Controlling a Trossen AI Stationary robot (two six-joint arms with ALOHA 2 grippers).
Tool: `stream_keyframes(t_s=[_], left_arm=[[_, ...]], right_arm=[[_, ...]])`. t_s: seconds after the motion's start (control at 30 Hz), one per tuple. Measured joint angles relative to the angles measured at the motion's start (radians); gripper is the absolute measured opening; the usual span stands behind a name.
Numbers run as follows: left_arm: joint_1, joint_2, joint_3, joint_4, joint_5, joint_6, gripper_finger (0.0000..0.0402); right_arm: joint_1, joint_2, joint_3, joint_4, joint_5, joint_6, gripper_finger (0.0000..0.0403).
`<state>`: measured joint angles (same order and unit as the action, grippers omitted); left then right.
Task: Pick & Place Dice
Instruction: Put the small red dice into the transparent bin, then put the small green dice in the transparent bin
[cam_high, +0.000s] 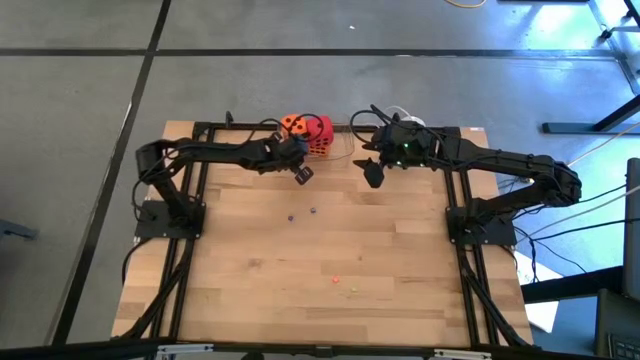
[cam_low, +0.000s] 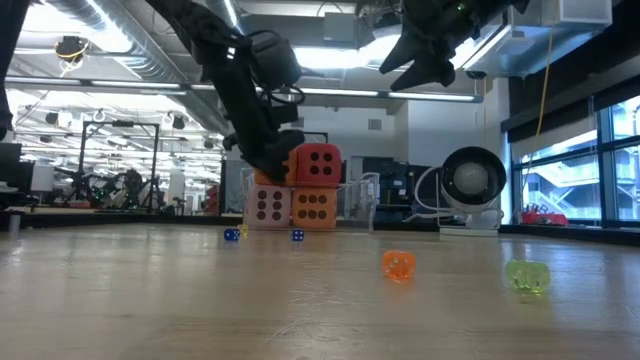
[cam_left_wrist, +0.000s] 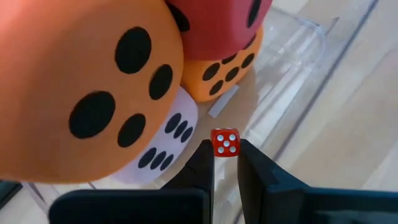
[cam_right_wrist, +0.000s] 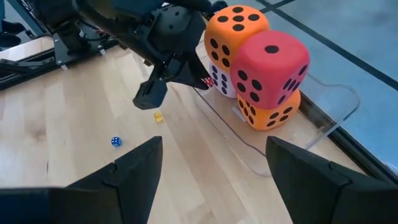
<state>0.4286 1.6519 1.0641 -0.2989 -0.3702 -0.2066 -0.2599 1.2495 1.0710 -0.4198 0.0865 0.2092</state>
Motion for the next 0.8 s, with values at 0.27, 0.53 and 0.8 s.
stream_keyframes(t_s=[0.27, 0.53, 0.8], left_arm=[[0.002, -0.001, -0.001, -0.008, -0.031, 0.003, 0.0052], [0.004, -0.001, -0.002, -0.009, -0.028, 0.008, 0.0074], [0.004, -0.001, -0.002, -0.011, -0.023, 0.009, 0.0093]], right_arm=[[0.000, 0.000, 0.000, 0.000, 0.002, -0.007, 0.0283], [0.003, 0.000, 0.000, -0.026, -0.125, -0.015, 0.0283], [0.033, 0.002, 0.000, -0.030, -0.072, -0.019, 0.0283]])
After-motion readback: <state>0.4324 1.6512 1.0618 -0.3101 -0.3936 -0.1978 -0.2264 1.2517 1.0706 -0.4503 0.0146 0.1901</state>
